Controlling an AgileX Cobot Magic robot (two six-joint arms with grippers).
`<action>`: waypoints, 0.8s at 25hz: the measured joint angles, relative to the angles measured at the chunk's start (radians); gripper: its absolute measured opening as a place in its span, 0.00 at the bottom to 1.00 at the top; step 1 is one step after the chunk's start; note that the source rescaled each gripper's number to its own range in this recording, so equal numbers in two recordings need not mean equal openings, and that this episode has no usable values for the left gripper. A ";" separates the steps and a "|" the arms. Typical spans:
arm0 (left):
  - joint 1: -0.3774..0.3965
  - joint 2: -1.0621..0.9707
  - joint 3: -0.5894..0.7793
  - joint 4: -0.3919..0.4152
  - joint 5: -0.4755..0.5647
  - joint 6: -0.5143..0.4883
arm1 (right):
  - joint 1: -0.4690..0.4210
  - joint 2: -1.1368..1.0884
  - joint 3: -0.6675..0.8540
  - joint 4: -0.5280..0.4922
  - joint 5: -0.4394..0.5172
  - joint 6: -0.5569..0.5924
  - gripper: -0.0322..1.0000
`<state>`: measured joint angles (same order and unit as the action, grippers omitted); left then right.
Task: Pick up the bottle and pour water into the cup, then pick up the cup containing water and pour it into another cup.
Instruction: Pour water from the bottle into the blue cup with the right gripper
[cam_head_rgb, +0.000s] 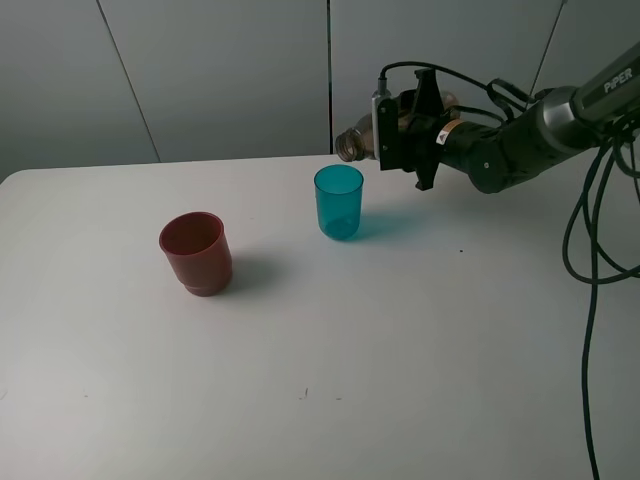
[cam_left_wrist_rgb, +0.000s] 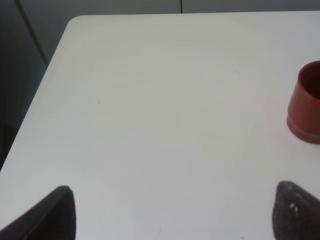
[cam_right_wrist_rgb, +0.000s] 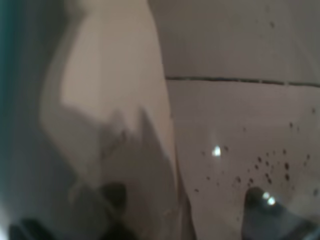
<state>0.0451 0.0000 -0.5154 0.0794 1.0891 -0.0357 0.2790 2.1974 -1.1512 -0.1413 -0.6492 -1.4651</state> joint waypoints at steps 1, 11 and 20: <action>0.000 0.000 0.000 0.000 0.000 0.000 | 0.000 0.000 0.000 0.000 0.000 -0.006 0.07; 0.000 0.000 0.000 0.000 0.000 0.000 | 0.000 0.000 0.000 0.000 -0.002 -0.083 0.07; 0.000 0.000 0.000 0.000 0.000 0.000 | 0.000 0.000 0.000 0.004 -0.002 -0.127 0.07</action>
<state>0.0451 0.0000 -0.5154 0.0794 1.0891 -0.0357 0.2790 2.1974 -1.1512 -0.1374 -0.6511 -1.5924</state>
